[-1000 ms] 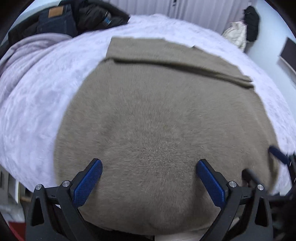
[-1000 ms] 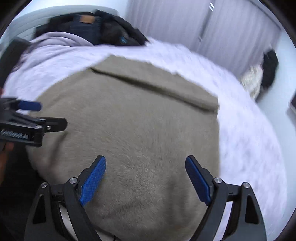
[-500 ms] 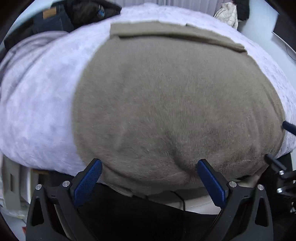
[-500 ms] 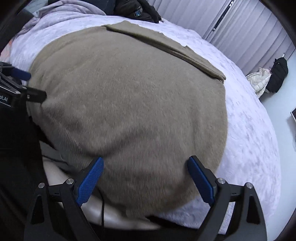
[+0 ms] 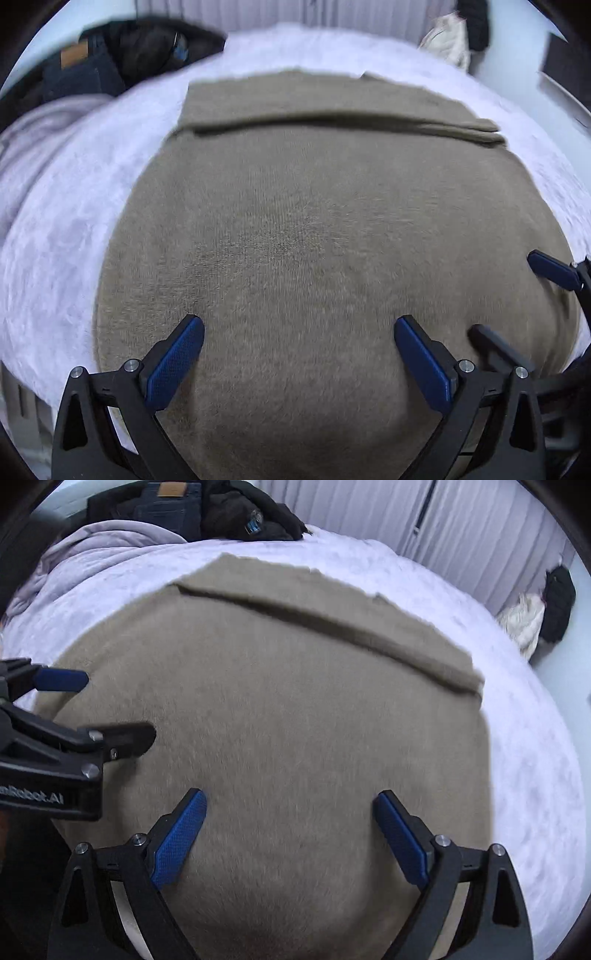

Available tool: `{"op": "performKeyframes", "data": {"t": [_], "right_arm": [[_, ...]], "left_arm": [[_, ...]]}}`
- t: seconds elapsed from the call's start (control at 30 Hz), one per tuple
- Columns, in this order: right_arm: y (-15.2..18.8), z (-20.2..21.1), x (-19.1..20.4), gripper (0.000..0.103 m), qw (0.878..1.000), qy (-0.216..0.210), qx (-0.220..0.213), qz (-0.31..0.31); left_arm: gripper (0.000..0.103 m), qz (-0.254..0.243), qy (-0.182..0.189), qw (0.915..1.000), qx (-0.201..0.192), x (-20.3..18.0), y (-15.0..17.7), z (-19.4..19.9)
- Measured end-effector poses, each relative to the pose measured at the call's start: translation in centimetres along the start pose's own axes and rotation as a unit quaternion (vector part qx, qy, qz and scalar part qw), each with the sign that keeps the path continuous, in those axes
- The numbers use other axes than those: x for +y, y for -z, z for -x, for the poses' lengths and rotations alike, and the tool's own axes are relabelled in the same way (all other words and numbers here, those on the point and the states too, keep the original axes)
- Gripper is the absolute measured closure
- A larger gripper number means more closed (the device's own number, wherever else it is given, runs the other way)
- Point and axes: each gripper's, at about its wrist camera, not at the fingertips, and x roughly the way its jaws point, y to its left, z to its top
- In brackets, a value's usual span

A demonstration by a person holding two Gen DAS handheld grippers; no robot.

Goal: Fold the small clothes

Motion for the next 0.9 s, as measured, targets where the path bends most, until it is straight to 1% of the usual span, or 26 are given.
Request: {"op": "performKeyframes", "data": {"t": [0.03,0.13,0.17,0.23,0.27,0.3,0.33,0.37,0.4,0.47,0.53,0.6,0.63,0.67,0.7,0.73,0.8,0.83,0.87,0.9], "right_arm": [[1.1,0.6,-0.2,0.008,1.000,-0.004,-0.023,-0.005],[4.5,2.3,-0.4,0.007,0.999,-0.013,-0.035,0.020],[5.8,2.9,-0.3,0.006,0.999,-0.014,-0.035,0.033],[7.7,3.8,0.6,0.003,0.996,0.006,-0.035,0.084],[9.0,4.1,1.2,0.003,0.991,0.024,-0.037,0.123],[10.2,4.4,1.8,0.003,0.984,0.043,-0.041,0.166],[10.9,4.6,2.5,0.003,0.978,0.055,-0.036,0.198],[11.6,4.9,3.0,0.003,0.971,0.064,-0.034,0.226],[11.7,5.4,3.3,0.003,0.968,0.065,-0.042,0.240],[11.4,7.3,4.1,0.003,0.966,0.047,-0.078,0.243],[10.0,8.9,5.2,0.003,0.967,0.025,-0.113,0.227],[8.9,9.9,6.7,0.003,0.969,0.003,-0.135,0.208],[8.1,9.9,7.5,0.003,0.969,-0.007,-0.141,0.203],[7.6,9.5,8.1,0.002,0.969,0.005,-0.141,0.205],[7.3,8.5,9.0,0.002,0.966,0.041,-0.139,0.217],[7.3,7.4,9.3,0.002,0.964,0.053,-0.136,0.222],[7.5,5.2,9.1,0.002,0.970,0.050,-0.109,0.213],[7.8,4.1,8.4,0.002,0.974,0.052,-0.093,0.202],[8.4,3.5,7.6,0.002,0.978,0.041,-0.085,0.188],[9.1,3.6,6.6,0.002,0.980,0.025,-0.089,0.175]], "left_arm": [[0.000,-0.004,0.008,1.0000,-0.002,0.3,0.9,0.6],[0.000,-0.007,0.032,0.9995,0.002,1.5,3.2,1.6],[0.000,-0.017,0.034,0.9992,0.006,1.6,4.0,1.9],[0.000,-0.063,0.020,0.9976,0.022,1.5,5.2,1.8],[0.000,-0.096,0.000,0.9951,0.023,1.2,5.9,2.1],[0.000,-0.122,-0.014,0.9923,0.015,1.0,6.0,2.4],[0.000,-0.148,-0.024,0.9886,0.001,0.6,6.6,3.1],[0.000,-0.164,-0.025,0.9860,-0.012,0.3,7.0,3.9],[0.000,-0.172,-0.023,0.9846,-0.022,0.0,7.2,4.6],[0.000,-0.173,-0.008,0.9844,-0.034,-0.8,7.3,5.6],[0.000,-0.160,0.005,0.9858,-0.053,-1.5,6.6,5.9],[0.000,-0.142,0.025,0.9879,-0.056,-1.7,5.6,5.2],[0.001,-0.128,0.024,0.9903,-0.050,-1.2,5.1,4.1],[0.001,-0.114,0.007,0.9928,-0.035,-0.8,4.8,2.8],[0.000,-0.106,0.001,0.9942,-0.014,-0.4,5.0,1.6],[0.000,-0.100,0.018,0.9948,-0.014,0.2,5.2,0.9],[0.000,-0.104,0.030,0.9935,-0.034,0.7,5.6,1.4],[0.000,-0.110,0.025,0.9930,-0.036,0.7,6.2,1.6],[0.000,-0.118,0.018,0.9922,-0.037,0.8,6.7,1.7],[0.000,-0.126,0.011,0.9913,-0.038,1.0,7.3,1.7]]}}
